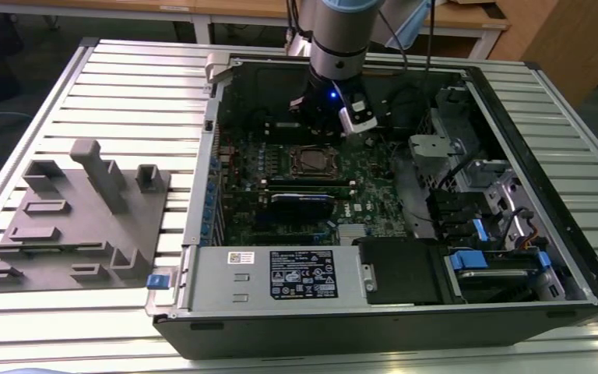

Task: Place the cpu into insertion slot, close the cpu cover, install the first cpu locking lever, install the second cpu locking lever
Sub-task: 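Install the first cpu locking lever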

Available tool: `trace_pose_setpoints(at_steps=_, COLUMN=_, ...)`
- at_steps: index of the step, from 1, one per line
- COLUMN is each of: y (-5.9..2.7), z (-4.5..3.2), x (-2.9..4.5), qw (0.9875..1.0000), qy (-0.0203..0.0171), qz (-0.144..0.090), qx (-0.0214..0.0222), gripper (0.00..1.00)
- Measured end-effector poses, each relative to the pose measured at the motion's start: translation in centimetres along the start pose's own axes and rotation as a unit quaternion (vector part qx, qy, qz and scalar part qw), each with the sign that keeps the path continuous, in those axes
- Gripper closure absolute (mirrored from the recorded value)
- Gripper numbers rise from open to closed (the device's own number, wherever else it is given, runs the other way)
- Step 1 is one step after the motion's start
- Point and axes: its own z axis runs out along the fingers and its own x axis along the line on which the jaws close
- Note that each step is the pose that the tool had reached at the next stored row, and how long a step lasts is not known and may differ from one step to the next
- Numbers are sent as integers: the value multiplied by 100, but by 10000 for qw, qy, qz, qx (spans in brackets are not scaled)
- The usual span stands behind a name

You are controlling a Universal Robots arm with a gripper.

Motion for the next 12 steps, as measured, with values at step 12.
trace_pose_setpoints(at_steps=12, y=29, z=5, x=3, qw=9999, qy=-11, qz=-3, qx=116, gripper=89)
